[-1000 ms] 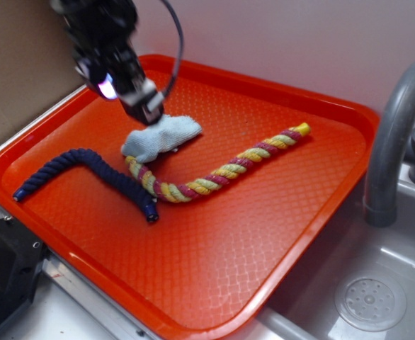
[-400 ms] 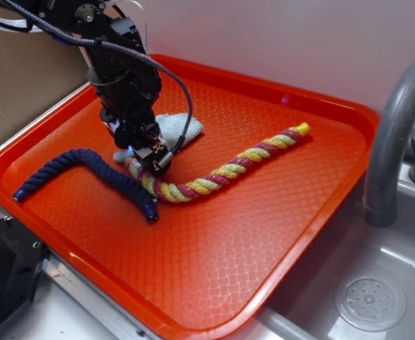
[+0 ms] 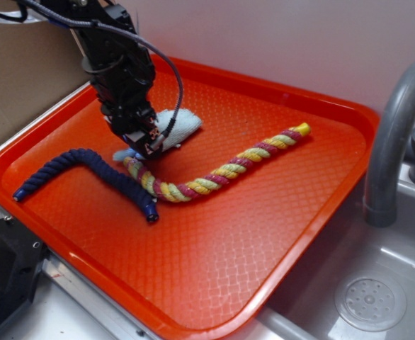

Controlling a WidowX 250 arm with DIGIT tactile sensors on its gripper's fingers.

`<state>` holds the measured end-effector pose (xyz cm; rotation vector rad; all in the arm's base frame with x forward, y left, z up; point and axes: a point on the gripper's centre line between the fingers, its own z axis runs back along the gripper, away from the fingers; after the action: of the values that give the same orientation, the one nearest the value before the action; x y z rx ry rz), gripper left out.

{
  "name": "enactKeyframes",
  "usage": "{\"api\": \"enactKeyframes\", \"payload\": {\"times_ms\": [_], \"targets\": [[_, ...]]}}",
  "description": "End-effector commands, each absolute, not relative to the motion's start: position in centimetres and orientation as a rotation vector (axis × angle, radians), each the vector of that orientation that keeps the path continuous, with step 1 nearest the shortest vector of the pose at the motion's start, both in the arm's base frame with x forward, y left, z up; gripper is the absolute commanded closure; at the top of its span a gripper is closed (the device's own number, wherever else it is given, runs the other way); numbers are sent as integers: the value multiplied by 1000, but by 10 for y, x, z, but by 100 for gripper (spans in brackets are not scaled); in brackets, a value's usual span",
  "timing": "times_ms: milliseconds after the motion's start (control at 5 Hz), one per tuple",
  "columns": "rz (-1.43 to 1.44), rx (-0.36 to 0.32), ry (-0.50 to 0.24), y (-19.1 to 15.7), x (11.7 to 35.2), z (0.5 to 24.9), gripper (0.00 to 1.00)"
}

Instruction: Grab the blue cloth.

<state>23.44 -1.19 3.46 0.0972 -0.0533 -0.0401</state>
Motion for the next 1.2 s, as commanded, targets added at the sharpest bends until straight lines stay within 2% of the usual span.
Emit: {"api": "enactKeyframes", "payload": {"times_ms": [0,200,400,600,800,1000], "targets": [[-42,113,-82,-17,239,49,100],[7,64,-100,-12,228,92,100],[50,-27,-112,-8,207,141,100],[82,-135,-130,5,196,190,100],[93,-161,-203,10,191,239,100],[118,-151,-207,10,197,247,100]]}}
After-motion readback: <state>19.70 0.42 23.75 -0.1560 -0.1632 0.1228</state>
